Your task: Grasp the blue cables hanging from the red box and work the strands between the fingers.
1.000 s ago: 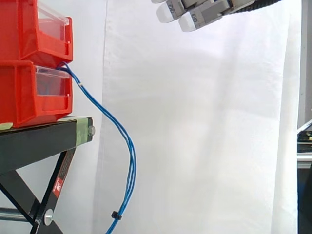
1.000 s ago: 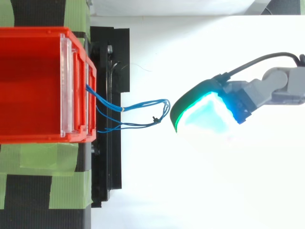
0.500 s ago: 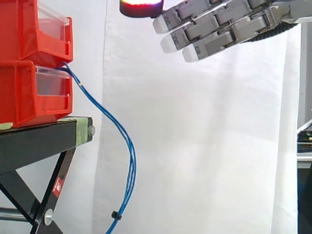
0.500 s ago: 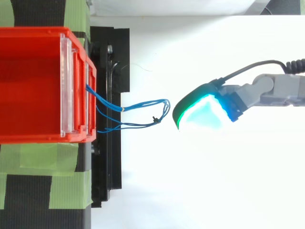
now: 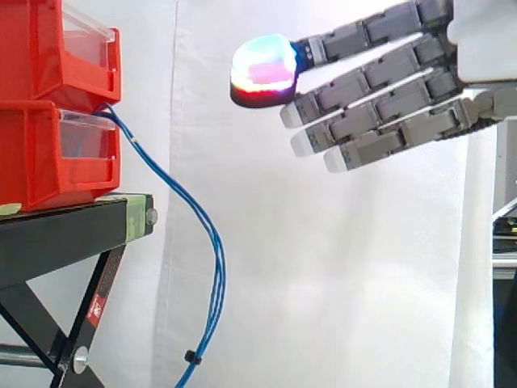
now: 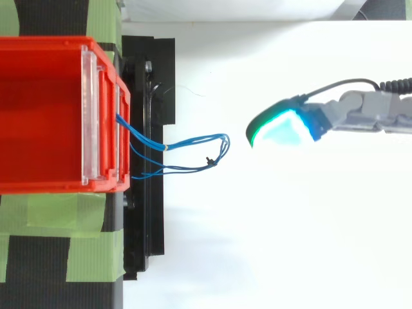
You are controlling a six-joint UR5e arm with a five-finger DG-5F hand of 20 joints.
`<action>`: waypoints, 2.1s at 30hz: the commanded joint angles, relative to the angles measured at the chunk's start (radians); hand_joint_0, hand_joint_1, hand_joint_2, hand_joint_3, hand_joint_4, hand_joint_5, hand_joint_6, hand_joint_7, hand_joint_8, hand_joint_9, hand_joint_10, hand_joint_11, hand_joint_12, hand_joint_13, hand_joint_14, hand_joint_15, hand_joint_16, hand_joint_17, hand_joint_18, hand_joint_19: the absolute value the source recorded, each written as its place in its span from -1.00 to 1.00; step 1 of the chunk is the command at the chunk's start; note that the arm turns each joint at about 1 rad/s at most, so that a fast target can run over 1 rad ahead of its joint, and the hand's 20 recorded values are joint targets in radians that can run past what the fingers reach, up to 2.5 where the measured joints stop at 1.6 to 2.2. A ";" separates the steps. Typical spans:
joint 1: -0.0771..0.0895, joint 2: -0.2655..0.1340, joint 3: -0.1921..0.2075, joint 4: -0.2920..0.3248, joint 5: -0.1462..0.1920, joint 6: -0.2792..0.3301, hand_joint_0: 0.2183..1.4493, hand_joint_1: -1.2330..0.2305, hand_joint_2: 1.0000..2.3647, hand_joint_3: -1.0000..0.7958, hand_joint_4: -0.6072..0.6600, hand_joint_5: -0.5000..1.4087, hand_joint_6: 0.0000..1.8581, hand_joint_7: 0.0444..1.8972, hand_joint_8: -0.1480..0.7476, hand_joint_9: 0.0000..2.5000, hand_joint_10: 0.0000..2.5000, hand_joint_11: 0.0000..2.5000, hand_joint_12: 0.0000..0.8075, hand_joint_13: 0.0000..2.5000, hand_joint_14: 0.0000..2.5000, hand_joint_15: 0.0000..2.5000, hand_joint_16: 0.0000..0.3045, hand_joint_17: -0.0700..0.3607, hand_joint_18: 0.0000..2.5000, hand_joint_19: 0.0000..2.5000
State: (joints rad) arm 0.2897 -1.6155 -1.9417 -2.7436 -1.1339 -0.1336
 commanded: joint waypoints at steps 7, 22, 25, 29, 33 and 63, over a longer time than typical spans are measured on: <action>0.006 -0.106 -0.020 0.039 0.131 0.072 -0.18 0.07 -1.00 -1.00 0.28 -0.82 -0.99 -0.27 -0.04 -0.96 -1.00 -0.91 -0.14 -1.00 -1.00 -0.88 -0.56 0.02 -1.00 -0.96; 0.043 -0.132 -0.020 0.159 0.303 -0.023 -0.14 0.05 -1.00 -1.00 0.29 -0.80 -0.99 -0.27 -0.03 -0.92 -1.00 -0.89 -0.13 -1.00 -1.00 -0.88 -0.57 0.00 -1.00 -0.94; 0.055 -0.132 -0.020 0.174 0.338 -0.043 -0.14 0.05 -1.00 -1.00 0.29 -0.80 -0.99 -0.27 -0.03 -0.92 -1.00 -0.89 -0.13 -1.00 -1.00 -0.88 -0.58 0.00 -1.00 -0.94; 0.066 -0.132 -0.020 0.185 0.372 -0.067 -0.14 0.05 -1.00 -1.00 0.29 -0.80 -0.99 -0.27 -0.03 -0.91 -1.00 -0.89 -0.13 -1.00 -1.00 -0.88 -0.58 0.00 -1.00 -0.94; 0.075 -0.156 -0.020 0.197 0.385 -0.077 -0.13 0.05 -1.00 -1.00 0.30 -0.80 -0.99 -0.26 -0.03 -0.91 -1.00 -0.89 -0.13 -1.00 -1.00 -0.88 -0.58 0.00 -1.00 -0.94; 0.128 -0.481 0.046 0.522 0.421 0.029 -0.12 0.01 -1.00 -1.00 0.31 -0.76 -0.99 -0.29 0.00 -0.85 -1.00 -0.90 -0.11 -1.00 -1.00 -0.90 -0.58 0.00 -1.00 -0.97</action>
State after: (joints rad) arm 0.4129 -2.0740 -1.9110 -2.2229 -0.7172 -0.1360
